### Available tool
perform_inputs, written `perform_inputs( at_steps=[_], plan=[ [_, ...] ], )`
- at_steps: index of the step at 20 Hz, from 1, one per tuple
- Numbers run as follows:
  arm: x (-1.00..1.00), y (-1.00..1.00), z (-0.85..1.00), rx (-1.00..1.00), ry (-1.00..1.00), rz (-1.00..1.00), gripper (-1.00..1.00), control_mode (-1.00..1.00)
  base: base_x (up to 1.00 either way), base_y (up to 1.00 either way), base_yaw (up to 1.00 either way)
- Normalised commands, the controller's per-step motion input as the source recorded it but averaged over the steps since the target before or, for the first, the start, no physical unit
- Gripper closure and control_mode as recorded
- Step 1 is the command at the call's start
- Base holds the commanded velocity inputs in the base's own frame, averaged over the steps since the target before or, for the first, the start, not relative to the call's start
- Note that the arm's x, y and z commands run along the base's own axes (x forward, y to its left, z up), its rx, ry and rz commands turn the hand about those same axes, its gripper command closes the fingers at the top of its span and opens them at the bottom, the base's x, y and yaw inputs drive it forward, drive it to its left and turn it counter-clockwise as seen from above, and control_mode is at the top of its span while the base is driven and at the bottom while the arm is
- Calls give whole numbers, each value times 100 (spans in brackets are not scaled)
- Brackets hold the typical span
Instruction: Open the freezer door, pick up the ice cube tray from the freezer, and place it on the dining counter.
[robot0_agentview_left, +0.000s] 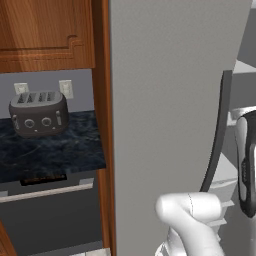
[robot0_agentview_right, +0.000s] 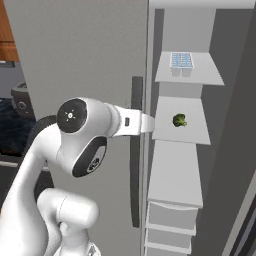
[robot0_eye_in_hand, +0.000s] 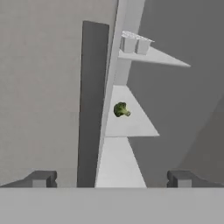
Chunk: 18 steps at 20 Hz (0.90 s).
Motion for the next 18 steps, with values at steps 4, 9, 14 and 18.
perform_inputs(
  at_steps=[4, 9, 14, 18],
  plan=[
    [-32, 77, 1, 11, 16, 37, -100, -100, 0, 0, 0],
    [-25, 84, 0, 9, 14, 23, -100, -100, 0, 0, 0],
    [-20, 71, 6, 5, 17, 13, -100, -100, 0, 0, 0],
    [-6, 29, 10, 5, 13, 1, -100, -100, 0, 0, 0]
  ],
)
